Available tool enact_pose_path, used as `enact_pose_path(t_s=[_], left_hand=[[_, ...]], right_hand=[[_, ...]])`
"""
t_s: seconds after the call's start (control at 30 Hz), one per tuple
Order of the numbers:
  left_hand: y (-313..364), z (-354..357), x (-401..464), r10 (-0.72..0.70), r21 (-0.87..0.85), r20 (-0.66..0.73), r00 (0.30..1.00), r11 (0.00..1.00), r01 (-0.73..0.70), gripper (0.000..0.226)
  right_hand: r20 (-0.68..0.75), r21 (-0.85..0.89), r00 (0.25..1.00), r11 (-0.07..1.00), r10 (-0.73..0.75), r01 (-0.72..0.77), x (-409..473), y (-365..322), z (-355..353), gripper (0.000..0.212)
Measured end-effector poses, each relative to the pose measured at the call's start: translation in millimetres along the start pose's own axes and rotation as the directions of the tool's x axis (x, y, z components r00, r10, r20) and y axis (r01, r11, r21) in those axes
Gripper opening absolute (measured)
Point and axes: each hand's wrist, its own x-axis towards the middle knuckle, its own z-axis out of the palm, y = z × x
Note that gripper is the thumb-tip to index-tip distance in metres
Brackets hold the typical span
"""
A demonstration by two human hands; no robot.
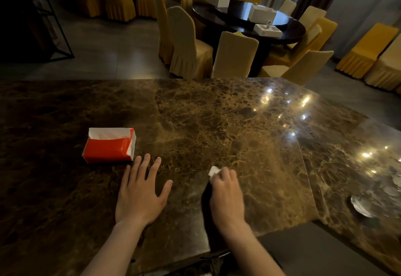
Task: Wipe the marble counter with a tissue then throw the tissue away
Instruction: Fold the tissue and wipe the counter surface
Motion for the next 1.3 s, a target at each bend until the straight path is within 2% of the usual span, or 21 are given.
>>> enact_pose_path(t_s=[0.13,0.17,0.23,0.3,0.37,0.43,0.5,0.63,0.7,0.73,0.8,0.87,0.93,1.0,1.1,1.17,1.23,1.3], left_hand=[[-0.8,0.7,0.7,-0.004,0.002,0.021,1.000,1.000,0.004,0.081],[-0.7,0.7,0.8,-0.004,0.005,0.020,1.000,1.000,0.004,0.082],[-2.2,0.8,0.6,-0.002,0.004,0.019,1.000,1.000,0.002,0.082],[-3.0,1.3,0.9,0.000,-0.005,0.015,1.000,1.000,0.000,0.081],[-1.8,1.9,0.4,-0.001,-0.007,-0.001,1.000,1.000,0.001,0.080],[-1.3,1.7,0.2,-0.002,0.002,-0.004,1.000,1.000,0.002,0.081],[0.0,1.3,0.2,-0.004,0.006,-0.003,1.000,1.000,0.004,0.081],[0.2,0.5,1.0,0.004,0.027,0.017,1.000,1.000,-0.004,0.080],[0.2,-0.2,0.5,0.004,0.027,0.014,1.000,1.000,-0.004,0.080],[-0.8,-0.5,-0.3,0.005,0.023,0.017,1.000,1.000,-0.005,0.080],[-1.6,-1.4,-0.7,0.009,0.007,0.024,1.000,1.000,-0.009,0.080],[-0.3,-1.7,-1.1,0.003,0.003,0.012,1.000,1.000,-0.003,0.080],[0.8,-1.7,-0.6,0.002,0.022,0.016,1.000,1.000,-0.003,0.080],[2.4,-0.9,-0.3,0.001,0.032,0.012,1.000,0.999,-0.001,0.079],[2.1,-0.3,0.9,0.001,0.035,0.025,1.000,0.999,-0.002,0.080],[0.4,-0.1,0.3,0.003,0.029,0.017,1.000,1.000,-0.004,0.080],[-2.3,-0.4,-0.3,0.010,0.028,0.025,1.000,1.000,-0.010,0.081],[-2.7,-0.8,-0.6,0.008,0.017,0.029,1.000,1.000,-0.008,0.082]], right_hand=[[0.041,0.113,0.947,0.943,-0.319,0.313,-31.1,-54.5,16.1,0.027],[0.047,0.130,0.932,0.927,-0.359,0.351,-33.4,-55.4,16.1,0.025],[0.059,0.161,0.948,0.940,-0.314,0.301,-27.4,-38.0,11.2,0.017],[0.044,0.155,0.990,0.980,-0.136,0.127,-13.9,-6.7,0.8,0.011],[-0.028,0.173,0.997,0.983,0.066,-0.060,3.6,24.3,-10.3,0.015],[-0.054,0.147,0.986,0.978,0.156,-0.147,10.2,27.6,-12.8,0.020],[-0.027,0.134,0.993,0.985,0.116,-0.111,1.7,5.4,-6.0,0.021],[0.026,0.214,0.980,0.958,-0.198,0.188,-31.3,-47.4,12.8,0.034],[0.026,0.189,0.959,0.944,-0.281,0.272,-30.1,-39.3,13.7,0.027],[0.032,0.181,0.965,0.951,-0.259,0.249,-26.4,-27.0,12.4,0.022],[0.015,0.169,0.995,0.981,-0.098,0.094,-16.5,4.7,4.0,0.017],[-0.043,0.162,0.997,0.985,0.069,-0.062,-3.9,33.2,-5.6,0.018],[-0.059,0.152,0.984,0.976,0.168,-0.158,1.1,31.8,-7.3,0.022],[-0.042,0.177,0.989,0.975,0.143,-0.134,-5.9,4.9,-2.4,0.022],[0.043,0.252,0.995,0.965,-0.090,0.076,-34.8,-46.4,12.0,0.022],[0.059,0.278,0.974,0.941,-0.219,0.195,-42.3,-53.2,13.7,0.022],[0.058,0.246,0.979,0.953,-0.193,0.174,-33.5,-30.1,9.3,0.022],[0.035,0.211,0.999,0.977,-0.021,0.013,-22.3,0.7,-1.2,0.021]])
